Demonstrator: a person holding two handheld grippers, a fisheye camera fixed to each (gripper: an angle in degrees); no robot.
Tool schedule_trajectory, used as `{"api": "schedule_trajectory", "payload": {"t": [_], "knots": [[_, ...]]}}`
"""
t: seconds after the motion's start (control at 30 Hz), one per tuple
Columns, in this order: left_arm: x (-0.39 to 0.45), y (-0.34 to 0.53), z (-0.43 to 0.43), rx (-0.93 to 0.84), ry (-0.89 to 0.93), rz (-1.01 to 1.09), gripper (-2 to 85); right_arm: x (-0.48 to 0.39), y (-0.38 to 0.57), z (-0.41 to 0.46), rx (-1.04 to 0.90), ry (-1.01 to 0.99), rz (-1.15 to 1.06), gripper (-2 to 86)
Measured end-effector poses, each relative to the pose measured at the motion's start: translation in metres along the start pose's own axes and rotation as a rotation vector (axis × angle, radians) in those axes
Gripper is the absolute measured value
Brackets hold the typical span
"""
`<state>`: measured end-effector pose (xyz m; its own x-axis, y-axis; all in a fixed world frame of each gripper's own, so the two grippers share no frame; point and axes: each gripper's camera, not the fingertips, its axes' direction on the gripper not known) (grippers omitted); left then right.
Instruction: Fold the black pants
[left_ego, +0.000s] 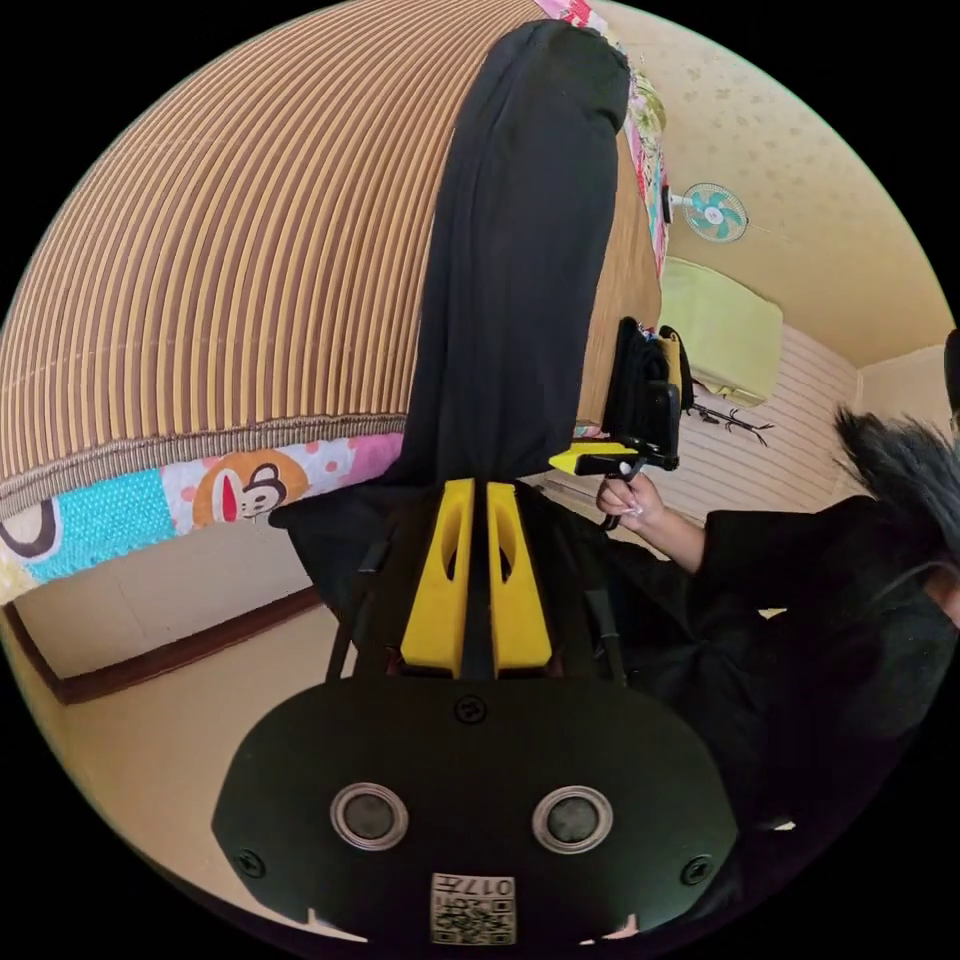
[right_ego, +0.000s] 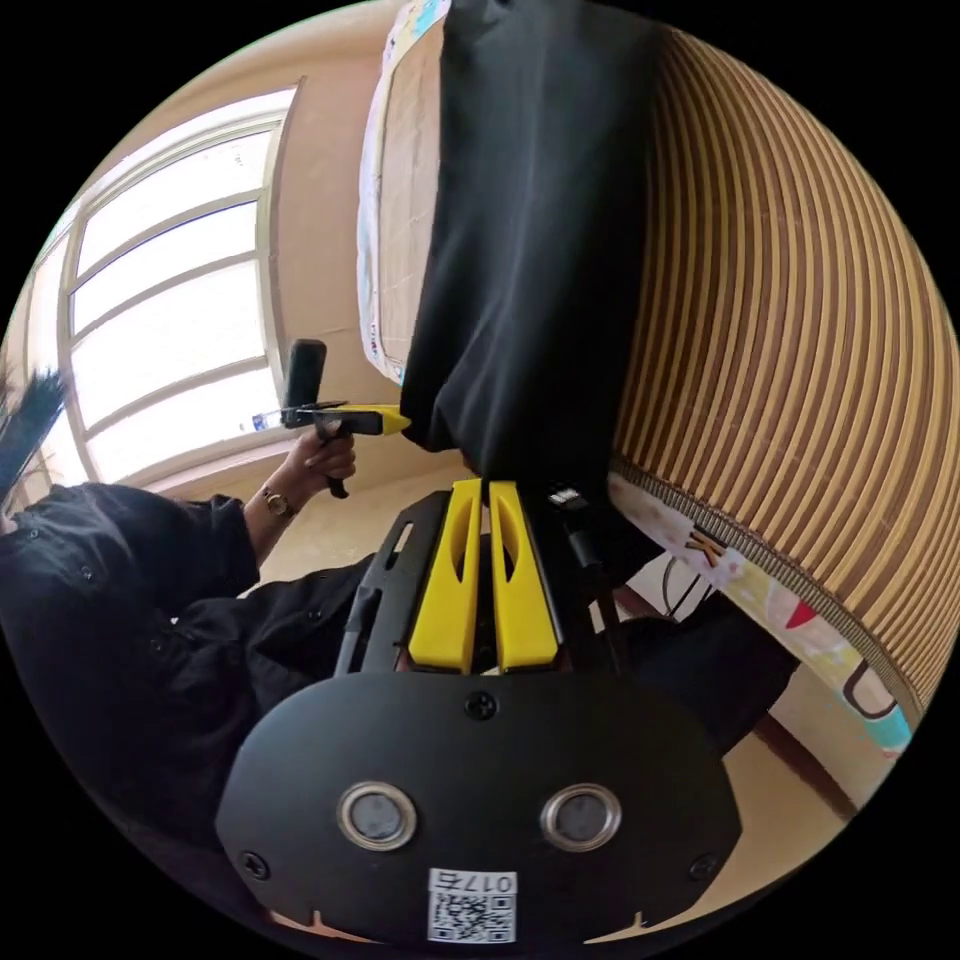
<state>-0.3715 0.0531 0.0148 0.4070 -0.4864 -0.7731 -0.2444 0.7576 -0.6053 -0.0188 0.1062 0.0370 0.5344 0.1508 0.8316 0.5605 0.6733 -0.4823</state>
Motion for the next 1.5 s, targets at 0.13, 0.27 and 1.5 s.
{"api": "schedule_trajectory", "payload": {"t": [0.13,0.27,1.5], "knots": [[-0.02,0.005,0.02,-0.07,-0.072,-0.075,0.8,0.009,0.017,-0.021,-0.059,0.182,0.04,2.9],[-0.02,0.001,0.021,-0.052,-0.301,-0.125,3.5,0.036,0.015,-0.044,-0.008,0.164,0.114,5.4],[-0.008,-0.025,-0.046,0.411,-0.321,0.03,12.9,0.111,0.016,-0.099,0.319,-0.035,0.147,13.1]]}}
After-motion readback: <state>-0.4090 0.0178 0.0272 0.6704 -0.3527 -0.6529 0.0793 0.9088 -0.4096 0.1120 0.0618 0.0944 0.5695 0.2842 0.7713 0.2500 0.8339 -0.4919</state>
